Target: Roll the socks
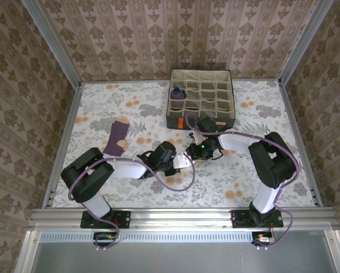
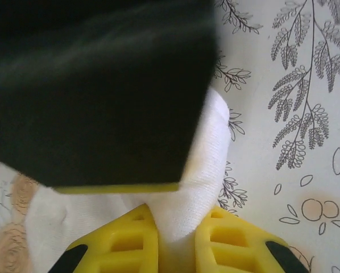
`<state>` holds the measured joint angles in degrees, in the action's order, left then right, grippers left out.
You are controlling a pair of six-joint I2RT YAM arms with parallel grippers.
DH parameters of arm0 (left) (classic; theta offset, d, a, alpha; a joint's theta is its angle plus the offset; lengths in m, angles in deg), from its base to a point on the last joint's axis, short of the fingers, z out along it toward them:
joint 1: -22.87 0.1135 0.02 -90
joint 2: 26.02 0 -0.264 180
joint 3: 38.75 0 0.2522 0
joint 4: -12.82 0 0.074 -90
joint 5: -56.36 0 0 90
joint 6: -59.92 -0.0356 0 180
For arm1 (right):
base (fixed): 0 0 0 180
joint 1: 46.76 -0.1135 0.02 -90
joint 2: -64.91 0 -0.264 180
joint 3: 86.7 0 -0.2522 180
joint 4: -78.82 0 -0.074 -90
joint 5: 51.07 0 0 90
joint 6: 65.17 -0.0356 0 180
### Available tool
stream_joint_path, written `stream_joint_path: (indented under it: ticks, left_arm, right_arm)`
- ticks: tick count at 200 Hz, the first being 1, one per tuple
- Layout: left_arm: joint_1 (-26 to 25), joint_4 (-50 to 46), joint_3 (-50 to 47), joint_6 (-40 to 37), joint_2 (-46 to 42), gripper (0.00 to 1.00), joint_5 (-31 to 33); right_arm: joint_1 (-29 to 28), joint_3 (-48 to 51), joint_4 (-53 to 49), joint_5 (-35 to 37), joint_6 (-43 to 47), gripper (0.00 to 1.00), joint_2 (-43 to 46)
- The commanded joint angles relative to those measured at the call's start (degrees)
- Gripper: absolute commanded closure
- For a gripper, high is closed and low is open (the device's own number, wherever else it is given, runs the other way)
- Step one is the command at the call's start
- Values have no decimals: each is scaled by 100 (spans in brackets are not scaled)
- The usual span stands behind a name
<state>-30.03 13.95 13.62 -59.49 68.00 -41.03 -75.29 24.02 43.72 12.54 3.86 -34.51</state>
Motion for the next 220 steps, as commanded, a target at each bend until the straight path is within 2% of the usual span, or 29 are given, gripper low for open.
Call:
stream_joint_path:
  ticks: [1, 46, 75, 103, 157, 175, 194, 220]
  left_arm:
    - [349, -970, 33, 832, 146, 100, -1012]
    - [876, -614, -37, 1639, 590, 100, -2542]
    - [1100, -151, -16, 2074, 909, 100, -3375]
    - [1222, 74, 36, 2276, 1070, 100, -3843]
    - [1300, -84, 213, 2276, 1251, 100, -4156]
    - [1312, -77, 200, 2258, 1203, 100, -4059]
    - [1316, -61, 190, 2157, 1125, 100, -3890]
    - [1268, -107, 175, 1770, 806, 82, -3547]
  right_arm:
    - [3, 373, -286, 247, -33, 53, 625]
    - [59, 820, 230, 400, -201, 51, 1402]
    - [41, 895, 713, 87, -334, 51, 1284]
    - [15, 830, 1042, -86, -356, 51, 998]
    - [-66, 534, 1133, -408, -304, 54, 344]
    - [-151, 543, 1165, -475, -316, 62, 224]
    - [-243, 539, 1102, -501, -323, 77, 127]
    - [-284, 486, 720, -217, -311, 90, 106]
